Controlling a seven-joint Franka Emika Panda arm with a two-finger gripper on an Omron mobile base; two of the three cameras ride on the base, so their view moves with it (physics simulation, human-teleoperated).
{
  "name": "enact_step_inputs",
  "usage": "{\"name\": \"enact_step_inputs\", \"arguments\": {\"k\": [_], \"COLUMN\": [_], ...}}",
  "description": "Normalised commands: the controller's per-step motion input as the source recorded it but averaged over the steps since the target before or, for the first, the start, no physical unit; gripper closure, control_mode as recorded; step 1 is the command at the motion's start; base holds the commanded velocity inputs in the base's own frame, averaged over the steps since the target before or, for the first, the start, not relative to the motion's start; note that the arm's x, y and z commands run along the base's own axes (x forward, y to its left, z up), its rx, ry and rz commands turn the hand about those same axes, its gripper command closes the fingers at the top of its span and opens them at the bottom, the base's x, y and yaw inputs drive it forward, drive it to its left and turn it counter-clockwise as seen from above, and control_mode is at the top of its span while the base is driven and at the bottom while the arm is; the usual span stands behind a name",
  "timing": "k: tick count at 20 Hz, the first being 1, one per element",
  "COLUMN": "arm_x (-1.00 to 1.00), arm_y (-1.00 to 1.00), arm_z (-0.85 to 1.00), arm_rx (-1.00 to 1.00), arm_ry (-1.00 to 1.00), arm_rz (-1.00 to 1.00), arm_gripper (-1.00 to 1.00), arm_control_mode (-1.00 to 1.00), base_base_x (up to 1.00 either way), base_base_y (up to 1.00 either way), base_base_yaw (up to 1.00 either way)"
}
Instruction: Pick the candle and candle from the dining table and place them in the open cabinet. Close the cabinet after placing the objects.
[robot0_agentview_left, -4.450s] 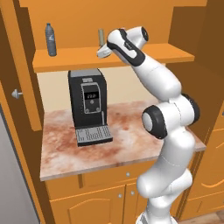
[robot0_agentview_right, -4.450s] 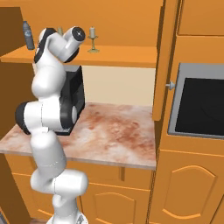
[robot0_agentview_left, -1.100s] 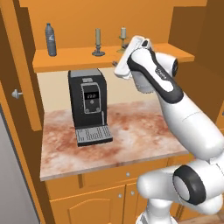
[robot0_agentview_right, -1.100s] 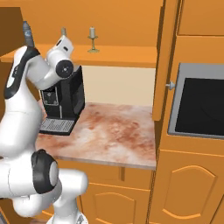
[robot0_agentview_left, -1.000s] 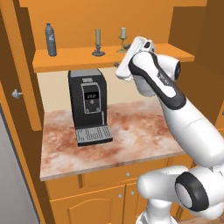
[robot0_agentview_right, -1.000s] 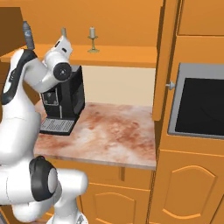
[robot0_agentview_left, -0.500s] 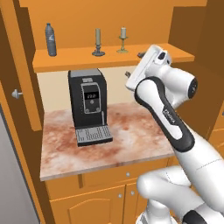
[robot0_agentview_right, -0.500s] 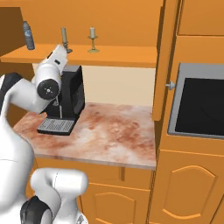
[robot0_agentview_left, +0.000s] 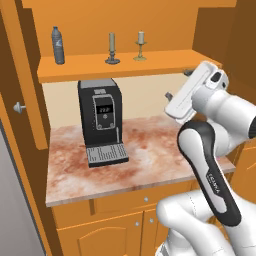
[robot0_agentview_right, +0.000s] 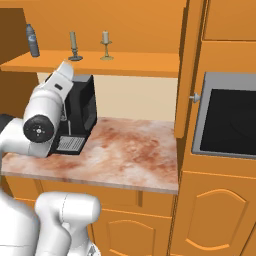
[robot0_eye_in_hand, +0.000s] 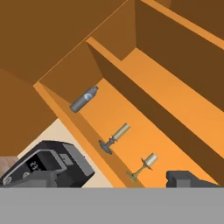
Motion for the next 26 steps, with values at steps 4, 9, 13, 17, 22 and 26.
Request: {"name": "enact_step_inputs", "arguments": {"k": [4,9,13,17,22,26], "arm_x": [-0.91,-0.89,-0.90,-0.96,-0.79,-0.31], "arm_y": [-0.45,-0.46,-0.47,-0.44,-0.34,-0.59], "arm_z": [0.10,0.03,0.03,-0.04,-0.15,-0.05], "arm_rx": [0.00,0.00,0.00,0.00,0.00,0.03], "arm_ry": [0.00,0.00,-0.03,-0.09,-0.25,-0.16], "arm_rz": [-0.02,-0.01,0.00,-0.01,-0.01,0.00], "arm_gripper": [-1.00,-1.00,-1.00,-1.00,-1.00,-1.00], "arm_control_mode": [-1.00,-1.00,-1.00,-1.00,-1.00,-1.00], "base_base_x": [0.00,0.00,0.00,0.00,0.00,0.00], "base_base_y": [0.00,0.00,0.00,0.00,0.00,0.00], "base_base_yaw": [0.00,0.00,0.00,0.00,0.00,0.00]}}
